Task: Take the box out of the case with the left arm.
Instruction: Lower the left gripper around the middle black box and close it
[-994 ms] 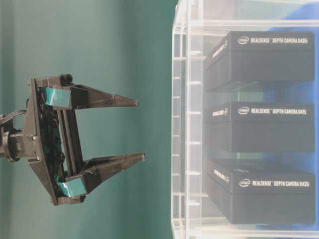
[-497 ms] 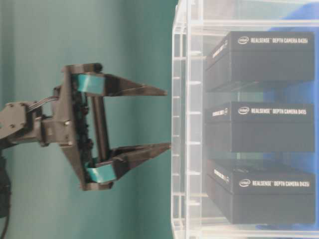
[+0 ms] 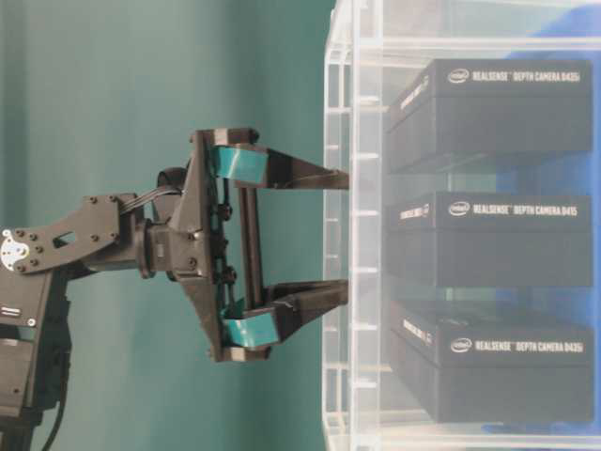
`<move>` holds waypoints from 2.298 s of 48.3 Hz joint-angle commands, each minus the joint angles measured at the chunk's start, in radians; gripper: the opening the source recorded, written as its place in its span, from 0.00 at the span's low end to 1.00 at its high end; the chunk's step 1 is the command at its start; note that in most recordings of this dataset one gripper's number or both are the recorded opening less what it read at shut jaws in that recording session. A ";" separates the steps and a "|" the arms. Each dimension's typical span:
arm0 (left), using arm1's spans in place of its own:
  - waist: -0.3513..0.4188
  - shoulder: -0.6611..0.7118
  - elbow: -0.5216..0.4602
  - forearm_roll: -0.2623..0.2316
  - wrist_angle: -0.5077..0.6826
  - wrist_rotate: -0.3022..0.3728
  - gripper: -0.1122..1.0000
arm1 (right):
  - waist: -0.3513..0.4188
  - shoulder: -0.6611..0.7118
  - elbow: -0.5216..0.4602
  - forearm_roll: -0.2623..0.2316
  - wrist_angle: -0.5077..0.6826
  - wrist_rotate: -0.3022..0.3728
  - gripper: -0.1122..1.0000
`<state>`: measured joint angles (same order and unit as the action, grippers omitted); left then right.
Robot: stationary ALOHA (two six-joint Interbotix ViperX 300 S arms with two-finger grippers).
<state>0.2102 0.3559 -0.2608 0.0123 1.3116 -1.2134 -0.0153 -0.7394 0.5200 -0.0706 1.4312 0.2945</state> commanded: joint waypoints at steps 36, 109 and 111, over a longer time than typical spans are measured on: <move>0.012 -0.021 0.083 0.000 -0.095 0.000 0.98 | -0.002 0.017 -0.011 -0.002 -0.061 0.000 0.10; 0.025 0.032 0.071 -0.011 -0.121 -0.097 0.70 | -0.002 0.029 -0.011 -0.002 -0.103 -0.002 0.10; 0.025 0.032 0.071 -0.011 -0.126 -0.118 0.64 | -0.002 0.029 -0.011 -0.002 -0.101 -0.002 0.10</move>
<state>0.2362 0.4096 -0.1657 0.0015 1.1904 -1.3054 -0.0153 -0.7102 0.5216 -0.0706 1.3330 0.2930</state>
